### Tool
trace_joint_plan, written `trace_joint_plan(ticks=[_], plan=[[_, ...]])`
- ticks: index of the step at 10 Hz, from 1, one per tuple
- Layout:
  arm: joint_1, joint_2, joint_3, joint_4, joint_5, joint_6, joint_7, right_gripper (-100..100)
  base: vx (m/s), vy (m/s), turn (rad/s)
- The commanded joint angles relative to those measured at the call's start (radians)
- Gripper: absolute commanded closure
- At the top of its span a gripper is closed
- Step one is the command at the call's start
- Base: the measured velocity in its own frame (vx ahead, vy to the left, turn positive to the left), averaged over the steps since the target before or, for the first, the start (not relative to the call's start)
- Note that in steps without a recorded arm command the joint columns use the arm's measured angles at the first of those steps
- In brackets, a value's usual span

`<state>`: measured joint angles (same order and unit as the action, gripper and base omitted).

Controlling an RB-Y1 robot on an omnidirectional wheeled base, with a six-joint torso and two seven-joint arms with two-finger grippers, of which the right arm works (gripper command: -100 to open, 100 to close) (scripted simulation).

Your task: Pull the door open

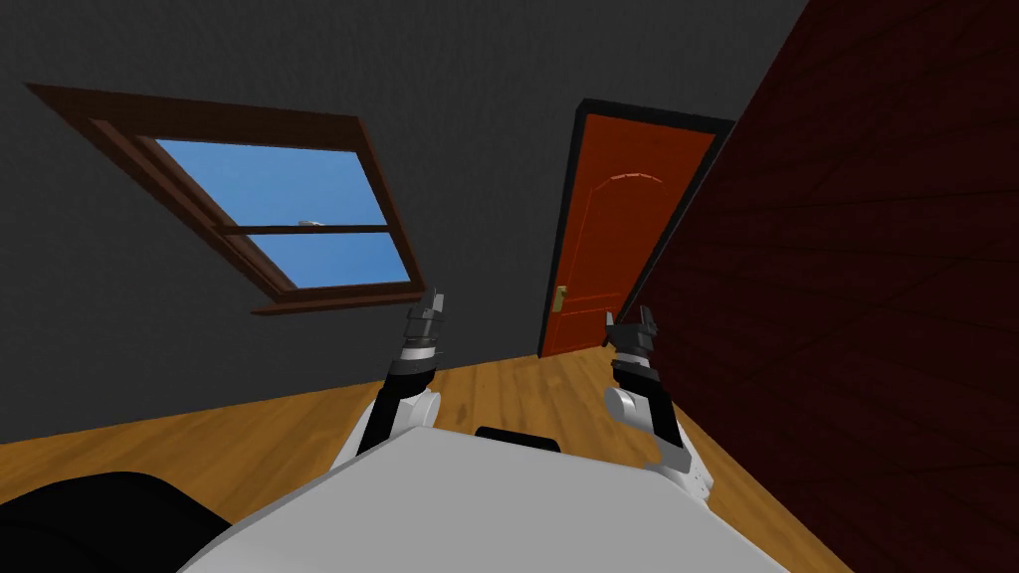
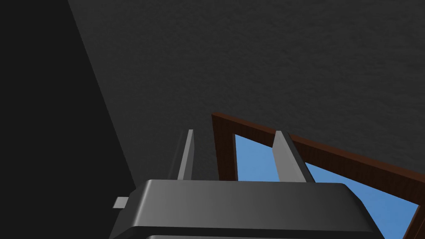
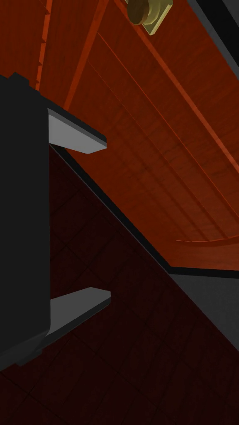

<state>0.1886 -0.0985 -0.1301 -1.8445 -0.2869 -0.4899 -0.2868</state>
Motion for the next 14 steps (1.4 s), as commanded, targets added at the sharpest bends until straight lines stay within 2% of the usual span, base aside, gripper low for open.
trace_joint_plan(ticks=[1,14], plan=[[-0.020,0.000,-0.010,0.036,-0.021,-0.004,-0.017,-100,0.015,-0.121,0.207],[-0.172,0.001,-0.098,0.317,-0.191,-0.028,-0.150,-100,0.012,-0.131,0.203]])
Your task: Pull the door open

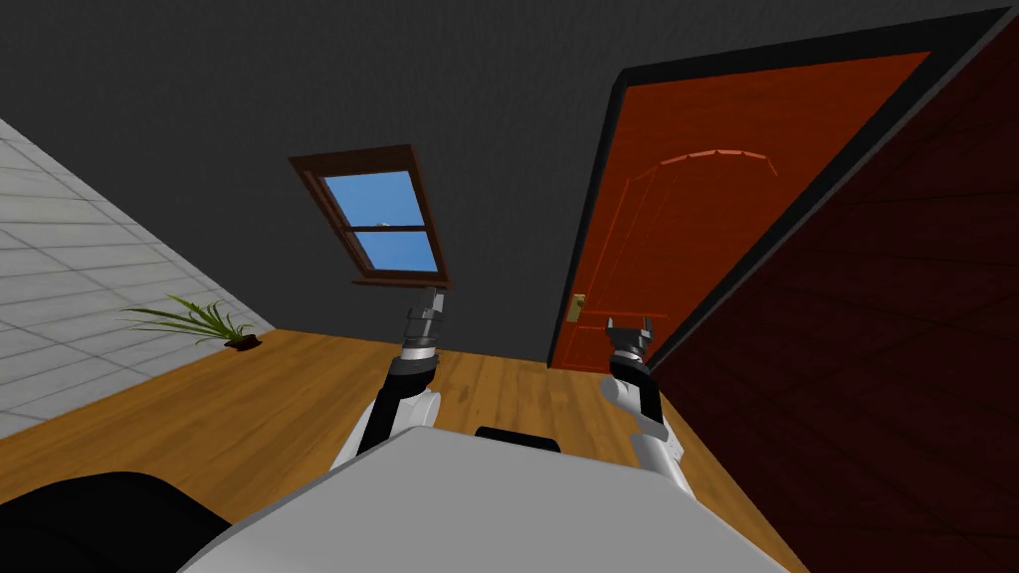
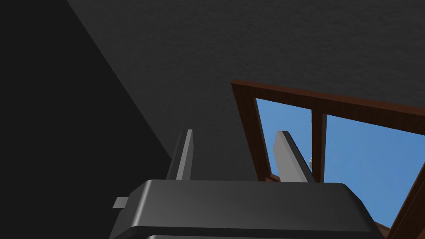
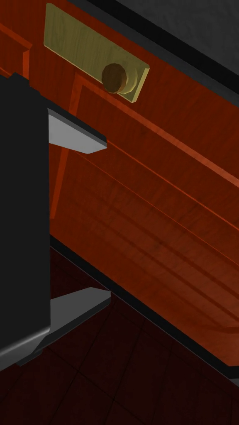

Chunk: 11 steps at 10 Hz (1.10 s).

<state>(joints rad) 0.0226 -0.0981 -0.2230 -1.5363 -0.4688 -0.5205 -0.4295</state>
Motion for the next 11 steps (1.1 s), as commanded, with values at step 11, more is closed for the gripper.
trace_joint_plan(ticks=[11], plan=[[-0.128,0.013,-0.076,0.237,-0.147,-0.018,-0.115,-100,-0.019,-0.129,0.201]])
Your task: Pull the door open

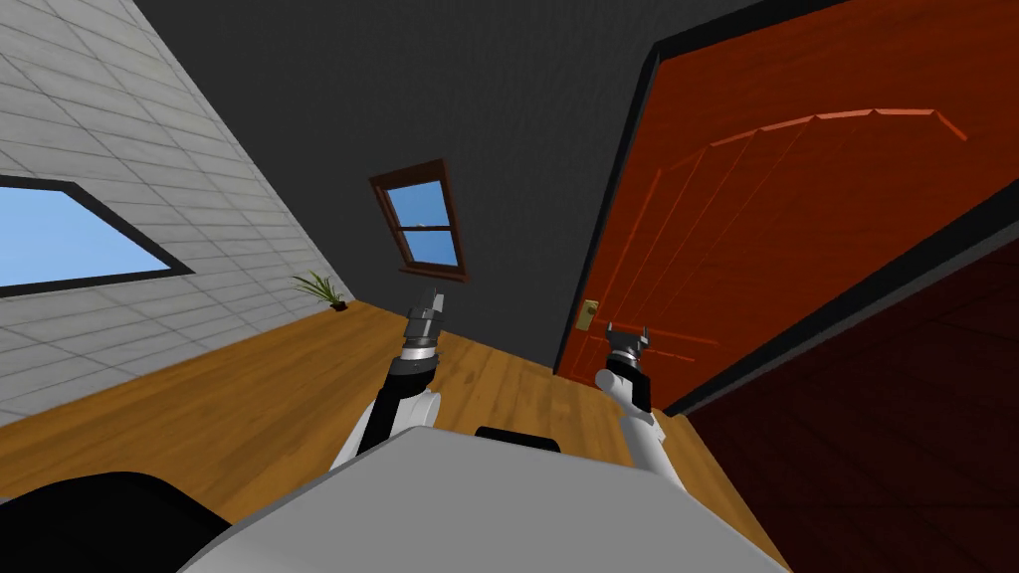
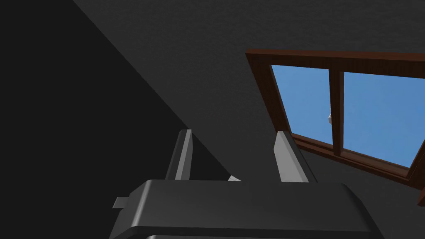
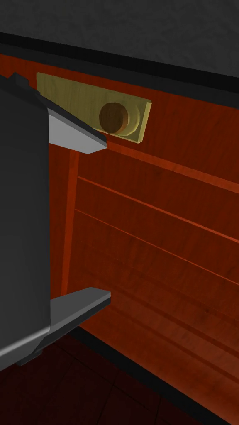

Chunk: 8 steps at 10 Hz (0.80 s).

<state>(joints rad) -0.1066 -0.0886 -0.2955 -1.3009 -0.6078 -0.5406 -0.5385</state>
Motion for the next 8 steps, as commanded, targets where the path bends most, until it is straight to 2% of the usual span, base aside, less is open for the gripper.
trace_joint_plan(ticks=[1,2,4,5,6,8], plan=[[-0.009,0.005,-0.010,0.021,-0.020,0.000,-0.016,-100,-0.034,-0.118,0.264],[-0.029,0.008,-0.022,0.058,-0.043,-0.003,-0.033,-100,-0.048,-0.143,0.392],[-0.049,0.012,-0.033,0.094,-0.065,-0.006,-0.050,-100,-0.028,-0.148,0.204],[-0.068,0.016,-0.044,0.130,-0.086,-0.009,-0.067,-100,-0.074,-0.152,0.317],[-0.077,0.018,-0.050,0.147,-0.097,-0.011,-0.075,-100,-0.072,-0.180,0.341],[-0.094,0.023,-0.059,0.178,-0.115,-0.013,-0.090,-100,-0.053,-0.132,0.156]])
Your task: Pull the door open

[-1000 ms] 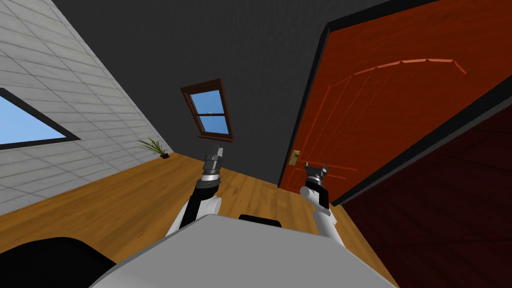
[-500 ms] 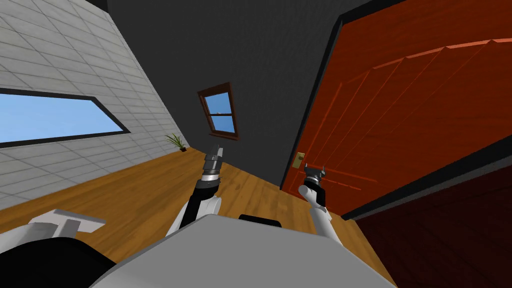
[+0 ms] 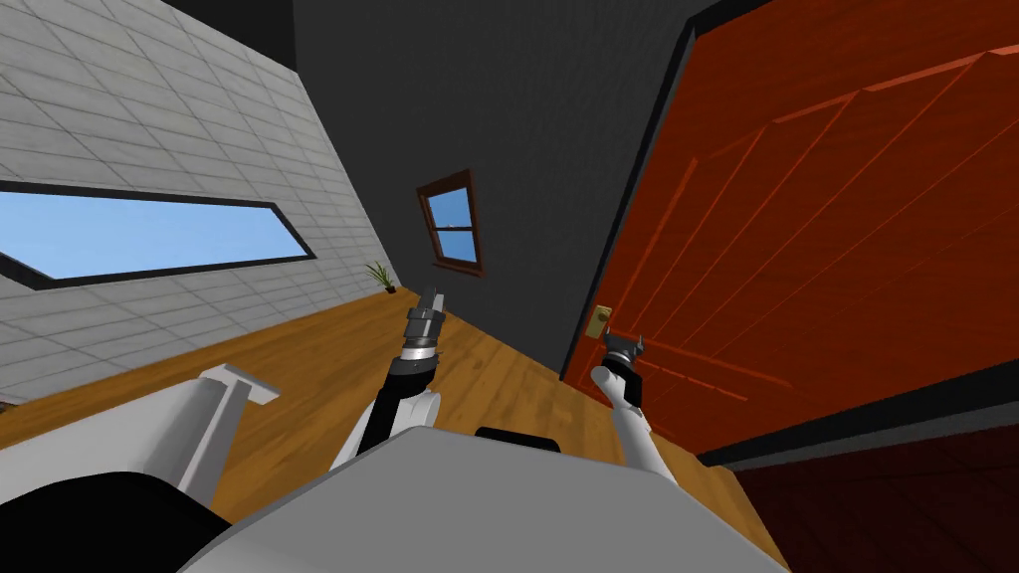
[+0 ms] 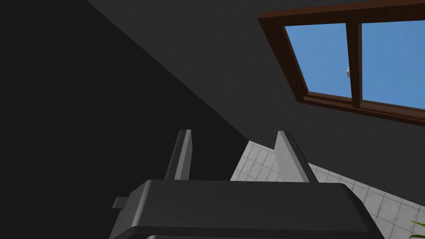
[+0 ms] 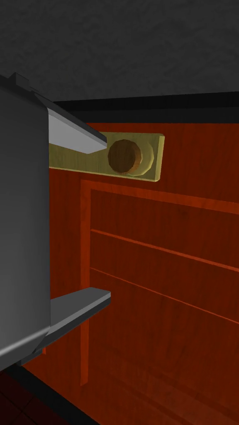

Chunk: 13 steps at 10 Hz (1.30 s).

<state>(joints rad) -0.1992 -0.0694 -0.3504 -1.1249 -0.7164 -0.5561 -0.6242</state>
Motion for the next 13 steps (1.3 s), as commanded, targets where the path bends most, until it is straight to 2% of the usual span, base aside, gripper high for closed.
trace_joint_plan(ticks=[1,5,8,9,10,13], plan=[[-0.018,0.008,-0.014,0.033,-0.026,-0.001,-0.019,-100,-0.035,-0.150,0.380],[-0.072,0.026,-0.046,0.134,-0.087,-0.010,-0.067,-100,-0.072,-0.184,0.326],[-0.101,0.039,-0.062,0.187,-0.119,-0.014,-0.092,-100,-0.072,-0.148,0.284],[-0.107,0.042,-0.066,0.199,-0.127,-0.015,-0.098,-100,-0.057,-0.147,0.259],[-0.102,0.040,-0.063,0.190,-0.121,-0.014,-0.093,-100,-0.023,-0.061,0.053],[-0.063,-0.036,-0.052,0.195,-0.127,0.011,-0.170,-100,0.118,-0.016,0.013]])
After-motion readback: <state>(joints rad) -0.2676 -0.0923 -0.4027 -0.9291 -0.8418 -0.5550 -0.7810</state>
